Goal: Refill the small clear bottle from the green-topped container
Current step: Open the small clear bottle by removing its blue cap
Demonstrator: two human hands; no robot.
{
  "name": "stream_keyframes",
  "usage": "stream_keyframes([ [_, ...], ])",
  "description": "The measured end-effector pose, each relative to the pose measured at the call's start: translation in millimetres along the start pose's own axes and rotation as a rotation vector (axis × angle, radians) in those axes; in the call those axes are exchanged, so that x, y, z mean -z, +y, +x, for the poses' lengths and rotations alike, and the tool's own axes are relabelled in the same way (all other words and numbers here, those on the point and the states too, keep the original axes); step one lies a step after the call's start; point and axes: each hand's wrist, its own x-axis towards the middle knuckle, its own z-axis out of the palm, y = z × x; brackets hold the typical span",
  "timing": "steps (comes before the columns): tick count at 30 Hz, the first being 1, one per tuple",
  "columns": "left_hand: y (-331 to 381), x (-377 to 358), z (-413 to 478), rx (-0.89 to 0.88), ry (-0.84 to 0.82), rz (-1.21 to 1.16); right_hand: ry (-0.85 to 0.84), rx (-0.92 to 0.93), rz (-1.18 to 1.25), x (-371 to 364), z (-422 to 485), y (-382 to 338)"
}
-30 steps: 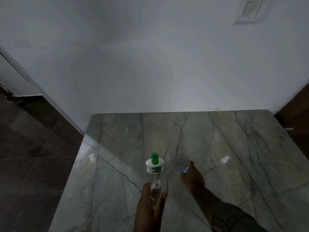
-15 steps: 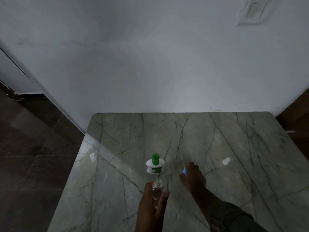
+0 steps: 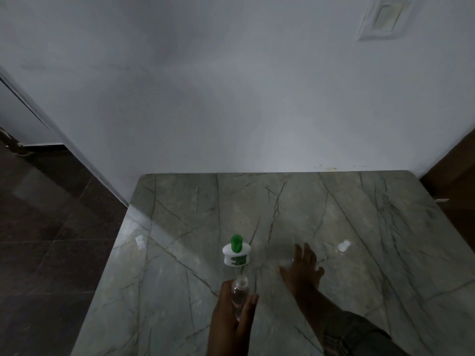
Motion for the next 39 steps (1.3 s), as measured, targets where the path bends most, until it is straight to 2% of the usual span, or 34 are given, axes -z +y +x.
stream_keyframes([
  [19, -3, -6, 3, 0.053, -0.057, 0.04, -0.007, 0.074, -0.184, -7, -10, 32],
  [32, -5, -10, 6, 0.055, -0.065, -0.029, -0.032, 0.042, -0.205, -4, -2, 47],
  [36, -9, -15, 7, 0.058, -0.021, -0.089, 0.035, 0.073, -0.212, -6, -5, 43],
  [39, -19, -20, 11, 0.079, -0.015, -0.099, 0.151, 0.16, -0.079, 1, -11, 20],
])
